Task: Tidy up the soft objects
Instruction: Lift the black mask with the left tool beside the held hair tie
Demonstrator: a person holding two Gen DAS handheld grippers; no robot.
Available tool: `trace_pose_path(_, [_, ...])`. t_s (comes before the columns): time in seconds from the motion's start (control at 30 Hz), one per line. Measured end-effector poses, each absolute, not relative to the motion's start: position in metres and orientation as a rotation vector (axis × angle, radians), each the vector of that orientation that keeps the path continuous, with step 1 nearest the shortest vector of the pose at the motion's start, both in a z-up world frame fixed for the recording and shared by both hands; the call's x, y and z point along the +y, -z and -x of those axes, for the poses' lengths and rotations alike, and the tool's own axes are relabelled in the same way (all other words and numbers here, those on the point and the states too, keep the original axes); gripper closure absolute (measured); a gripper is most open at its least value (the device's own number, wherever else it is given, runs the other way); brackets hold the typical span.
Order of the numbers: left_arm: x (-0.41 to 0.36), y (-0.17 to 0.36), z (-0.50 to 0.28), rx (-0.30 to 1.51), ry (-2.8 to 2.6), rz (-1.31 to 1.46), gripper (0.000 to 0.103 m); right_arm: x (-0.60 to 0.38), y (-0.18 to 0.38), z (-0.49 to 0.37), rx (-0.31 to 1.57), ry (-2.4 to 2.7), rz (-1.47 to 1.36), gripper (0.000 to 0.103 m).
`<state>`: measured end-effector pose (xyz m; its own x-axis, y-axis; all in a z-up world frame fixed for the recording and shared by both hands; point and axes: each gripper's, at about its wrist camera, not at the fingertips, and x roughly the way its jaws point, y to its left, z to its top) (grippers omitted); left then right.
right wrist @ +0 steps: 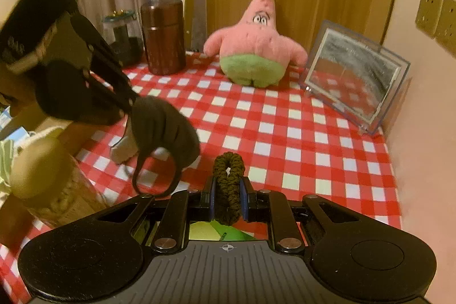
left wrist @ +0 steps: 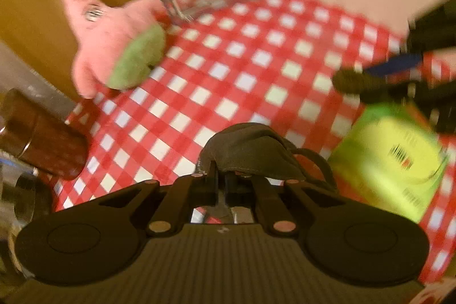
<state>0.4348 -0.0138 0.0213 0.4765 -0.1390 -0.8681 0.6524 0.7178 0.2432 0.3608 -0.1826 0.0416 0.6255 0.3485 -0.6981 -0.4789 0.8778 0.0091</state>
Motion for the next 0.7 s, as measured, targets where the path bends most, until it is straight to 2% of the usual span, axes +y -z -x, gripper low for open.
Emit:
trace_pose_path(0.33, [-0.007,-0.105,-0.378,0.853,0.489,-0.369,0.1,-0.182,-0.089,-0.314,0.721,-0.443,0.166,0.086])
trace_pose_path(0.7, [-0.013,-0.14,-0.289,0.793,0.497,-0.265,0.1,-0.187,-0.115,-0.247,0.703,-0.425,0.173,0.086])
